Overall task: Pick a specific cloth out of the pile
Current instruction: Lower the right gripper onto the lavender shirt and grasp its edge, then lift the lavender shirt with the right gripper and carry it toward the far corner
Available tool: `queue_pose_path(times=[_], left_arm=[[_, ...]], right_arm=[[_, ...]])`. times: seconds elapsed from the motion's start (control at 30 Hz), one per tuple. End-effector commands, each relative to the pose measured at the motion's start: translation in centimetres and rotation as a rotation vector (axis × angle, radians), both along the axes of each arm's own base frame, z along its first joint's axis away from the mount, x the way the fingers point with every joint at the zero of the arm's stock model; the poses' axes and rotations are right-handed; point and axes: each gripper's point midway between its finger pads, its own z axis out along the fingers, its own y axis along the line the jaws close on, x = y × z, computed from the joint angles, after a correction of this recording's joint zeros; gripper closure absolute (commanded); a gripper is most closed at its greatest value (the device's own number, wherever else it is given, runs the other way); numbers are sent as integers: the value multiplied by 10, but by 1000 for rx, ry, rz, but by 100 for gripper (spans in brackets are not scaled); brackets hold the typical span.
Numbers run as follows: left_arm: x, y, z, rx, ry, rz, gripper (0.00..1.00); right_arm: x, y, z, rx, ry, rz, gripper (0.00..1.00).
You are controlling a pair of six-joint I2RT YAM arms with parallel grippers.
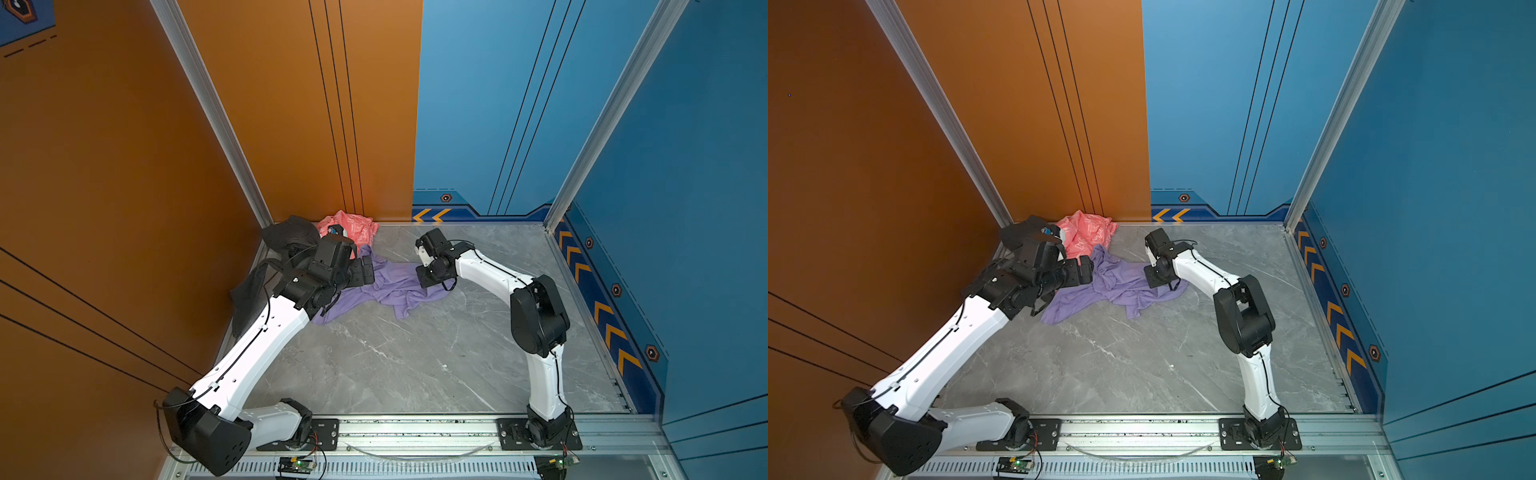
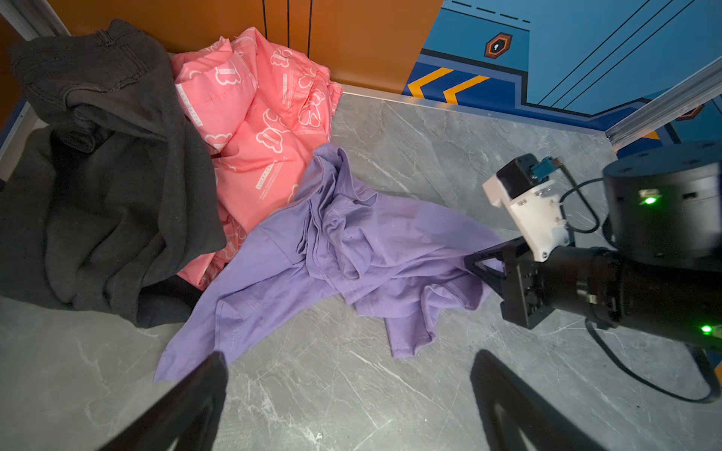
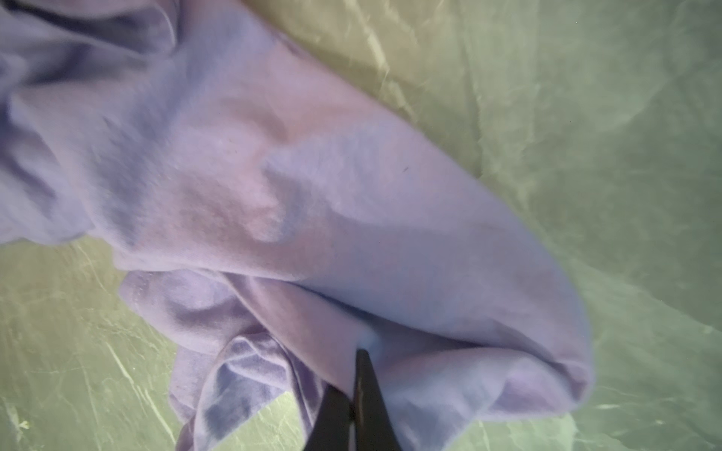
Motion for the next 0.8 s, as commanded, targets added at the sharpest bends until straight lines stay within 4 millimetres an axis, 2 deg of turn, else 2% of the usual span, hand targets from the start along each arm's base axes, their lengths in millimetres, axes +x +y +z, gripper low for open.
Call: queue_pose_path(times=[0.0,0.07,0.1,0.2,0.3,0.43,0.63,0.7,0.77], left_arm=[[6,1,19,39,-67,0,2],[7,1,23,49,-83,-2,2],[6,1,26,50,-91,-3,2],[6,0,26,47,-96,-1,2],[6,-3,26,36,-98,-1,2],[7,-6,26,22,-105,10,2],[10,-9,32,10,-132,6,2],[11,-10,33,7,-140,4,2],[12,-11,34,5,-146,6,2]], right_arm=[[19,-18,70,45,-139,-44,100],[28,-29,92,70,-187,-71,100],[36,-34,114,97,-232,-88,100],[52,-58,159,149,-332,-149,100],[68,-87,208,227,-444,-237,100],[84,-137,275,354,-588,-376,100],[84,-204,373,491,-836,-510,100],[81,-221,401,544,-917,-542,100],[78,-232,420,598,-970,-562,100]])
